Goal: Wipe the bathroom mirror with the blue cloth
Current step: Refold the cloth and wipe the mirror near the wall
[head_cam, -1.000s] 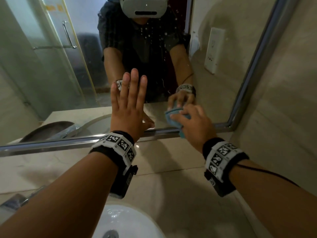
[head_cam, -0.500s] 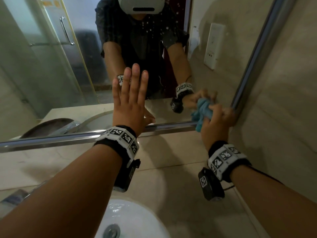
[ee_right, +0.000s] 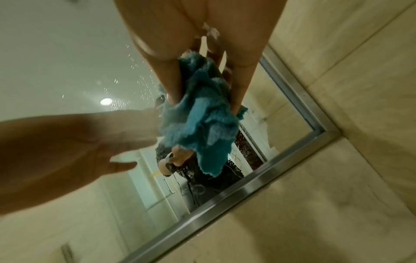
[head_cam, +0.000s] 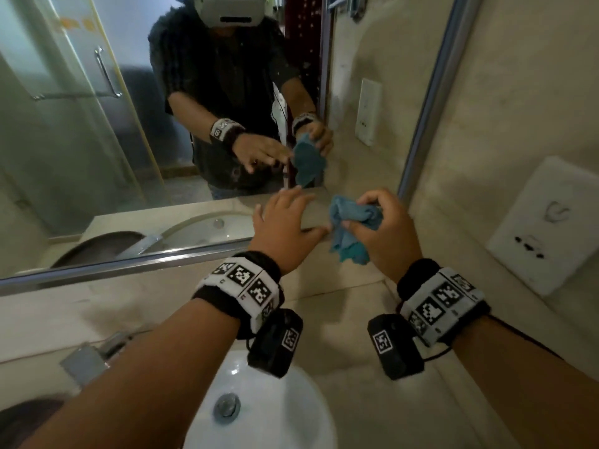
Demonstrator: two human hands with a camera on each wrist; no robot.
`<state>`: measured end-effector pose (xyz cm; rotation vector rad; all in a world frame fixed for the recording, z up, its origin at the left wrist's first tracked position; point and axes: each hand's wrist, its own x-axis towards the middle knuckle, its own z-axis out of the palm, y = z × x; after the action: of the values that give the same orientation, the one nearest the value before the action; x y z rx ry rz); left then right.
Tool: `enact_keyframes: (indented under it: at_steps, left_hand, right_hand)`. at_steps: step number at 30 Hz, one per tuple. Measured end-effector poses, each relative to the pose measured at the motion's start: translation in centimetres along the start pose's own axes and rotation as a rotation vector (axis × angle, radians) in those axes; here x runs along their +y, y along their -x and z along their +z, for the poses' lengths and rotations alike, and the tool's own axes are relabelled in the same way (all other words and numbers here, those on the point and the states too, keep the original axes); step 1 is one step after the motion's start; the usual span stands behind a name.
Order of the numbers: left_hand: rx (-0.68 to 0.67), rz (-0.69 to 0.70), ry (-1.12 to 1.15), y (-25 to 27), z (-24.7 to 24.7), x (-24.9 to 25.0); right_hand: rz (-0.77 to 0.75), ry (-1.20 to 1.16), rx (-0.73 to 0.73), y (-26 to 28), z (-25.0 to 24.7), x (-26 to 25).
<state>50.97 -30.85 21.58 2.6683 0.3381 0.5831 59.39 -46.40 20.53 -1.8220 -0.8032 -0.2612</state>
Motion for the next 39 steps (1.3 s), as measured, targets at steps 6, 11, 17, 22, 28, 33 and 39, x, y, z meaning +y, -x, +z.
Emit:
enact_keyframes:
  at_steps: [6, 11, 17, 22, 28, 33, 39]
  left_hand:
    - [-0.293, -0.047, 0.45, 3.7, -2.5, 2.8]
    - [-0.269, 0.062, 0.345, 5.5, -4.6, 2.6]
    - [-0.228, 0.045, 0.438, 7.1, -8.0, 1.0]
    - [-0.219, -0.033, 0.521, 7.1, -9.0, 0.0]
    - [-0.204, -0.089, 0.631, 6.2, -9.5, 1.2]
    - [-0.116, -0.23, 0.513, 5.1, -8.6, 0.9]
    - [-0.178, -0.103, 0.415, 4.2, -7.8, 1.3]
  right_hand:
    - [0.31, -0.257, 0.048, 2.4, -1.1, -4.3]
    - [0.298, -0.271, -0.007, 3.9, -1.7, -7.4]
    - [0.306, -0.227, -0.068, 4.6, -2.7, -9.2]
    - [0.283, -0.169, -0.363, 5.1, -3.1, -9.9]
    - [0.495, -0.29, -0.518, 3.4, -3.1, -10.6]
    - [0.476, -0.234, -0.537, 2.3, -1.9, -9.8]
    - [0.595, -0.463, -0.422, 0.4, -1.7, -8.6]
